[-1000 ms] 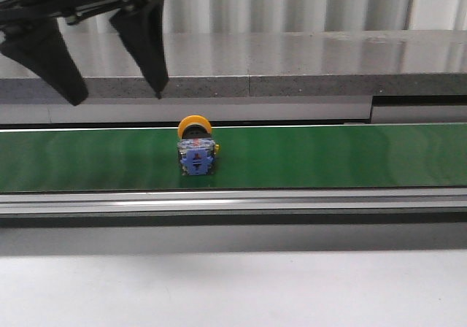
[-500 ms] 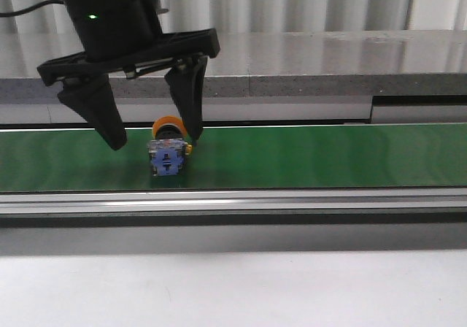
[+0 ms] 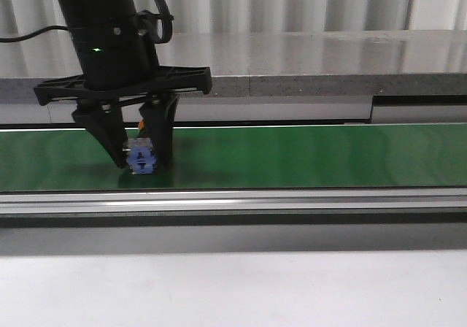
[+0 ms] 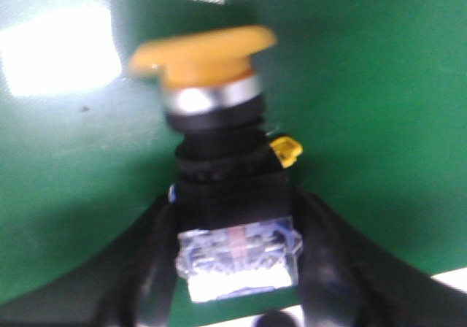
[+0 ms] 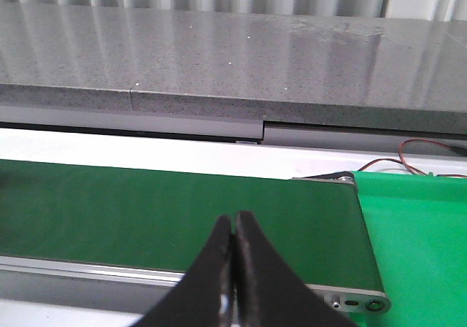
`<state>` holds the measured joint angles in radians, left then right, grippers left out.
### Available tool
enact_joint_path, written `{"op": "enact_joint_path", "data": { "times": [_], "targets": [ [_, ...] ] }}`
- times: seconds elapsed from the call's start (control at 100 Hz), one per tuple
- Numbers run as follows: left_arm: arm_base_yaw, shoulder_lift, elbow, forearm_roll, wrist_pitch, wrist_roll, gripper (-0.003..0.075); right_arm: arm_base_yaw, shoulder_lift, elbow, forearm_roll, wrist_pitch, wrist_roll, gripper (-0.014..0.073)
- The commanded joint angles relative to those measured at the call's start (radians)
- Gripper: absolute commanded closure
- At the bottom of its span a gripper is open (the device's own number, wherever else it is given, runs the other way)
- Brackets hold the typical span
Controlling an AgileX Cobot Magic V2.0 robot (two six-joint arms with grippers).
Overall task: Move button from right to left
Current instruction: 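Lift the button off the belt with the left gripper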
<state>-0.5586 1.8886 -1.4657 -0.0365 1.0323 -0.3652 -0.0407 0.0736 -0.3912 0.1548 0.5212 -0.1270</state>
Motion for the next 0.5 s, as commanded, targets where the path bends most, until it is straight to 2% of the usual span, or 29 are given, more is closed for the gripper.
{"op": "enact_joint_path", "data": {
  "times": [0.0, 0.05, 0.12, 0.27, 0.37, 0.49],
  "targets": [
    [-0.007, -0.048, -0.031, -0.001, -0.021, -0.016, 0.0600, 0.000, 0.013, -0.024, 0.007, -0.084, -0.008, 0.0659],
    [-0.007, -0.048, -0.031, -0.001, -0.021, -0.016, 0.0663, 0.000, 0.013, -0.024, 0.007, -0.084, -0.008, 0.0659],
    [-0.007, -0.050, -0.033, -0.001, -0.006, -0.016, 0.0701, 0.000, 0.013, -0.024, 0.007, -0.084, -0.008, 0.0659],
    [-0.007, -0.077, -0.077, 0.018, 0.056, -0.014, 0.0703, 0.000, 0.013, -0.024, 0.007, -0.084, -0.008, 0.0659],
    [-0.005, -0.115, -0.102, 0.083, 0.077, -0.014, 0.0703, 0.000, 0.013, -0.024, 0.007, -0.084, -0.008, 0.0659],
    [0.031, -0.163, -0.109, 0.101, 0.089, 0.016, 0.0703, 0.000, 0.013, -0.024, 0.007, -0.084, -0.008, 0.0659]
  ]
}}
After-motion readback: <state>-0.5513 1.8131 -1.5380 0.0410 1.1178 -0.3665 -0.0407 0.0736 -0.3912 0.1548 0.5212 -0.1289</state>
